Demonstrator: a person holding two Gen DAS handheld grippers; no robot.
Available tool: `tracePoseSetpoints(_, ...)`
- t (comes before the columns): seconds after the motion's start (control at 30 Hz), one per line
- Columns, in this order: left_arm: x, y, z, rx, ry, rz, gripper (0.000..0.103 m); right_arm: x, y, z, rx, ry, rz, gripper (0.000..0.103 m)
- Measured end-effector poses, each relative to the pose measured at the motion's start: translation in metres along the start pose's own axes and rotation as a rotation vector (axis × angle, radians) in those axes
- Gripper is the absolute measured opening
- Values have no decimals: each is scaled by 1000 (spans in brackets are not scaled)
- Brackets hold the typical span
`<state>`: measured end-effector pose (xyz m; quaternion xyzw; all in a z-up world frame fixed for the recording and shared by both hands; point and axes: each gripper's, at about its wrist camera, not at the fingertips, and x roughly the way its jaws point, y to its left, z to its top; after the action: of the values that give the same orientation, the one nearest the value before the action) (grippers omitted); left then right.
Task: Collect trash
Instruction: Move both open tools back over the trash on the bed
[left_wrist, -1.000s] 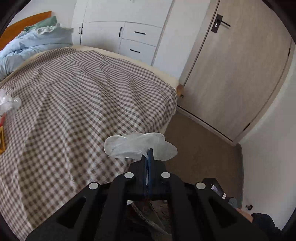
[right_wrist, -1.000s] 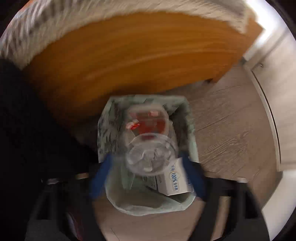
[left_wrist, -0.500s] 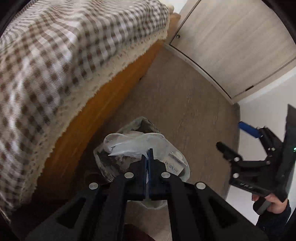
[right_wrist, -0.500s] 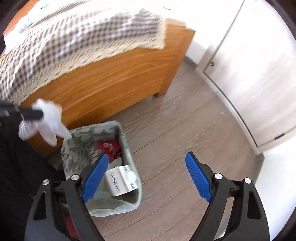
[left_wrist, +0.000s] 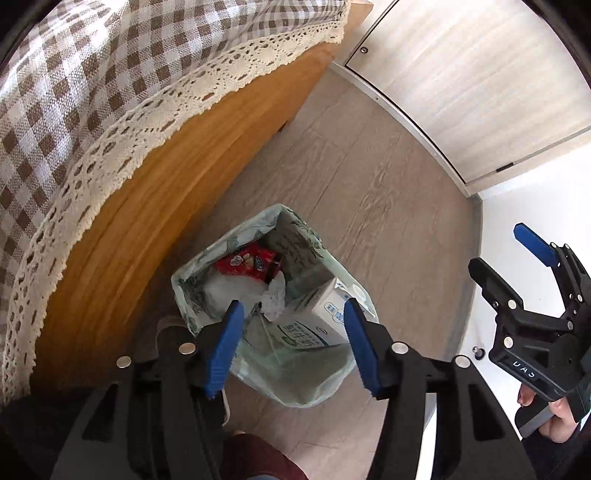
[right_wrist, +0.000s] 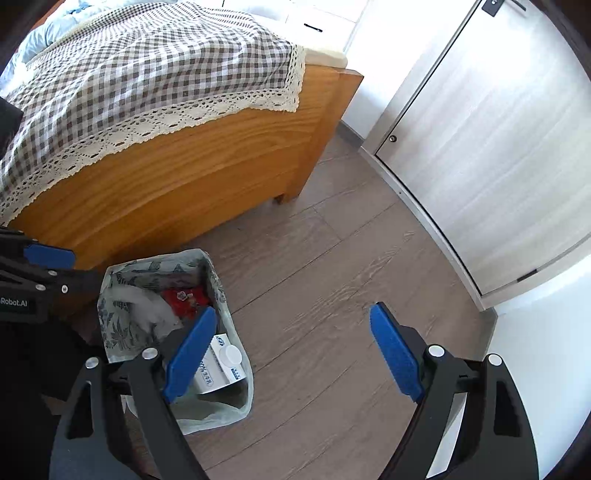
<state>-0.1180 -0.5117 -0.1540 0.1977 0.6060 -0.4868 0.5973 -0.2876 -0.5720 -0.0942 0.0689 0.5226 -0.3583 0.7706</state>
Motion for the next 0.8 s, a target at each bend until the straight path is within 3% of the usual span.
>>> tracePoseSetpoints(0.2,-15,4,-2,-3,-60,-105,63,-10,8,-1,-27,-7,9,82)
tracePoseSetpoints(0.33,-17,3,-1,-19,-70,-88,63,-15,11,2,-34,-15,3,82)
tracePoseSetpoints(0.4,-25,0,-3,-8,-114,-86,63,-20,10,4,-30,-30,0,82)
tracePoseSetpoints(0.53,-66,-6,-11,79,-288,-146,63,-42,9,19,-15,-120,-39,82)
tracePoseSetpoints(0.63,-121,-5,-21,158,-466,-75,66,-69,16,37,-7,-227,-33,82)
tracePoseSetpoints(0.8,-230,30,-44,145,-724,45,86,-122,54,73,-28,-432,61,82)
